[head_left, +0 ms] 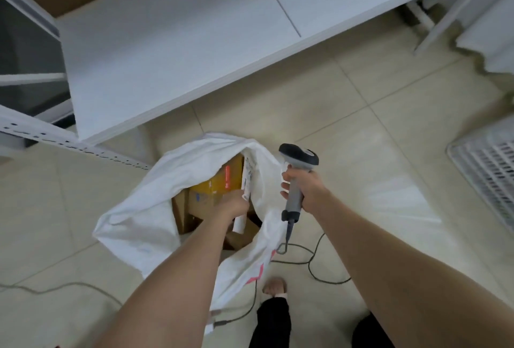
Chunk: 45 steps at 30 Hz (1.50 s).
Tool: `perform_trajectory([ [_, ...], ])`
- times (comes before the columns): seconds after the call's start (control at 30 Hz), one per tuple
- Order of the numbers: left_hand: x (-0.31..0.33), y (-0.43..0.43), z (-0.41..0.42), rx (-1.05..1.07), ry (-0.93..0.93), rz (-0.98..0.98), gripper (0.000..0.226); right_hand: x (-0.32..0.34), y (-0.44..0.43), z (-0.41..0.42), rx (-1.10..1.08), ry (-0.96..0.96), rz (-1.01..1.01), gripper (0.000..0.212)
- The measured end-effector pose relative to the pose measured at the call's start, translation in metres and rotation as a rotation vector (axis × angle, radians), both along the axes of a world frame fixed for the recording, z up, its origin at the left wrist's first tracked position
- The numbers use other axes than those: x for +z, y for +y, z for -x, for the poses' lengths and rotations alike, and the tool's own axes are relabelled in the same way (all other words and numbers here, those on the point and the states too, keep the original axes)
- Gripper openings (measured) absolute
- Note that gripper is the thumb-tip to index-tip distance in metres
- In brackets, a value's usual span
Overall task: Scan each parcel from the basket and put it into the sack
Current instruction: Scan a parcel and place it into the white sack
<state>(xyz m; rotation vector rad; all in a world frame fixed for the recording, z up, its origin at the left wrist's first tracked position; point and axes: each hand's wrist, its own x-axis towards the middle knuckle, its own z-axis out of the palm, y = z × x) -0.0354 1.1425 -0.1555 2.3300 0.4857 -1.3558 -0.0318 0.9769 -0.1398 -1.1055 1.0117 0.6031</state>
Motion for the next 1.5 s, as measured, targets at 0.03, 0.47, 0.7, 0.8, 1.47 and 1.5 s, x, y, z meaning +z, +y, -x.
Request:
perform_trajectory([
  [0.03,0.01,-0.005,-0.002,0.011,-0.021,-0.011,0.048,0.006,-0.005,0.004,-0.016,-0.007,-0.01,0.02],
  [0.47,0.208,-0.215,-0.055,-0.151,-0.454,0.1,0.044,0.188,-0.173,0.046,-0.268,-0.257,-0.019,0.02],
  [0.7,0.295,-0.414,-0.024,-0.308,-0.591,0.174,0.044,0.266,-0.353,0.099,-0.423,-0.351,0.055,0.014],
  [0.8,0.319,-0.498,-0.006,-0.385,-0.63,0.209,0.044,0.284,-0.435,0.127,-0.499,-0.333,0.091,0.012],
  [1.47,0.22,-0.911,0.027,-0.765,-0.388,0.389,0.043,0.203,-0.791,0.18,-0.96,-0.165,0.178,0.014],
  [1.5,0.204,-0.927,0.022,-0.779,-0.371,0.372,0.045,0.189,-0.807,0.178,-0.977,-0.135,0.19,0.017],
])
